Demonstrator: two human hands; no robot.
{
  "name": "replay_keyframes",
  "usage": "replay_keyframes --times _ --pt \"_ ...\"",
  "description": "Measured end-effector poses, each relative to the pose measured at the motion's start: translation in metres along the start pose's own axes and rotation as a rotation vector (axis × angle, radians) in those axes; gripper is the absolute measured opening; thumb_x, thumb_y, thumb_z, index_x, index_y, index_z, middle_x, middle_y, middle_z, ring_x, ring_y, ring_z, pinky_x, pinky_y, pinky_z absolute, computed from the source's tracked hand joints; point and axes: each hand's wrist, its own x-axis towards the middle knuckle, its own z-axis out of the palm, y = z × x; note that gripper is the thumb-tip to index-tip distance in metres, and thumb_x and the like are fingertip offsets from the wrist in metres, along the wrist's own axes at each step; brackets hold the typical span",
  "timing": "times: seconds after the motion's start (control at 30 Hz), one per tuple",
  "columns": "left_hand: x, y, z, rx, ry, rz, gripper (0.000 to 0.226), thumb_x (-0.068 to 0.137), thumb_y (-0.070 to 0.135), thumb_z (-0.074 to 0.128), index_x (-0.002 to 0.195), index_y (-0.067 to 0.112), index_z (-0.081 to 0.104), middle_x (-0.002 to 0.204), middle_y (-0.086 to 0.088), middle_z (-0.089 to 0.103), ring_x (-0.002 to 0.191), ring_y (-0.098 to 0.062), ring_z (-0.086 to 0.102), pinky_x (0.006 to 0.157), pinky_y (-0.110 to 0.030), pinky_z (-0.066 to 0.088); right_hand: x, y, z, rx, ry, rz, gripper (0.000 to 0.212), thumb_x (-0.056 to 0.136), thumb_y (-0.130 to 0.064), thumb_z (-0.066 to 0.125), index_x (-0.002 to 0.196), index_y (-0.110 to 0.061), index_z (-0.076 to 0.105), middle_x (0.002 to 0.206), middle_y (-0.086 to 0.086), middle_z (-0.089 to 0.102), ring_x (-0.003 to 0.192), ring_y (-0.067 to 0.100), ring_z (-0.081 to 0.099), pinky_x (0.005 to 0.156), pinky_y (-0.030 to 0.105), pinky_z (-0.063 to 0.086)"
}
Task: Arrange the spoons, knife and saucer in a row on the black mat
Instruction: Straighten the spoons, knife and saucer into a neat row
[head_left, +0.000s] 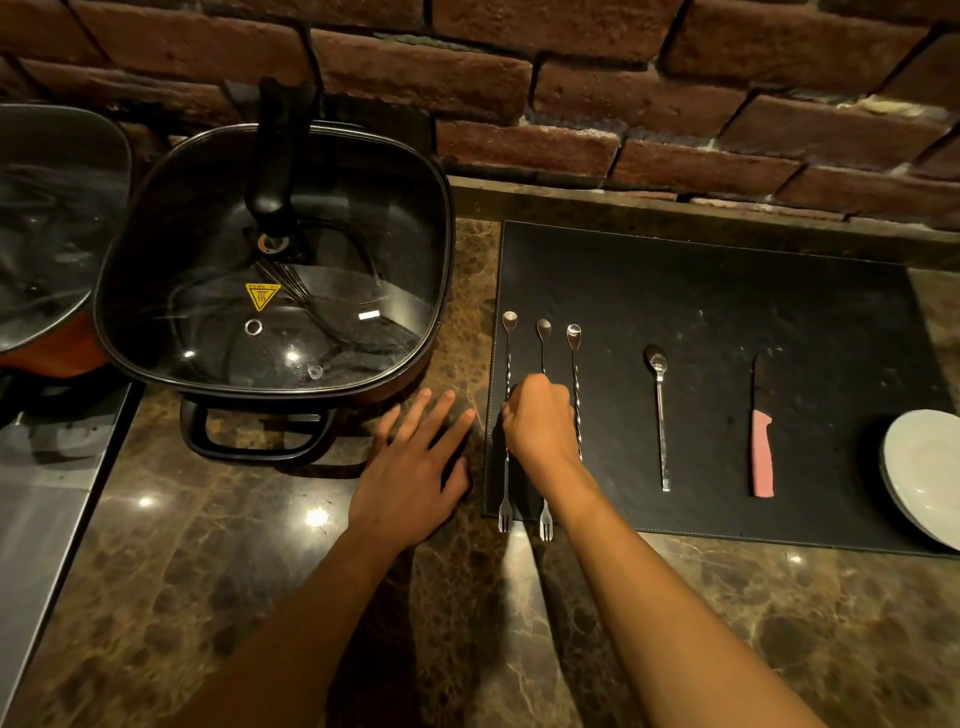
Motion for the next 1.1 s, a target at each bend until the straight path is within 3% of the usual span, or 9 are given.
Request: replay_keyframes --times 0.27,0.5,0.7,1.1 --pt "-0.0001 -0.0006 0.0005 -0.003 -0.013 0.000 0.058 0.100 0.043 0.040 0.156 0.027 0.039 0.166 -0.003 0.034 0.157 -0.025 0.023 0.124 -0.048 0.021 0.0014 0.0016 0.0021 0.012 0.001 0.007 0.015 0.091 -0.010 0.052 0.083 -0.004 0.063 0.083 0.010 0.053 0.078 0.034 0.061 0.063 0.041 0.054" --pt "0.0001 -0.0004 -0.0004 -0.009 -0.020 -0.003 0.059 0.101 0.044 0.039 0.157 0.027 0.038 0.167 -0.003 0.034 0.157 -0.024 0.022 0.124 -0.047 0.019 0.0033 0.0020 0.0022 0.013 0.001 0.005 0.017 0.090 -0.014 0.052 0.083 -0.004 0.063 0.091 0.018 0.061 0.083 0.040 0.062 0.062 0.039 0.051" --pt "-0.0004 0.0006 -0.0027 -0.021 -0.010 0.001 0.057 0.101 0.042 0.041 0.156 0.026 0.041 0.165 -0.003 0.036 0.156 -0.026 0.025 0.124 -0.047 0.020 0.0015 0.0024 0.0012 0.016 0.027 0.008 0.015 0.091 -0.017 0.055 0.092 -0.005 0.064 0.100 0.021 0.062 0.090 0.043 0.062 0.072 0.046 0.056" --pt "-0.0001 0.0009 -0.0042 -0.040 -0.026 -0.009 0.057 0.101 0.043 0.039 0.155 0.026 0.042 0.166 -0.004 0.035 0.157 -0.025 0.024 0.124 -0.050 0.022 0.0010 0.0017 -0.0006 0.026 0.019 0.006 0.015 0.091 -0.018 0.056 0.089 -0.006 0.065 0.095 0.017 0.064 0.087 0.038 0.064 0.071 0.047 0.057"
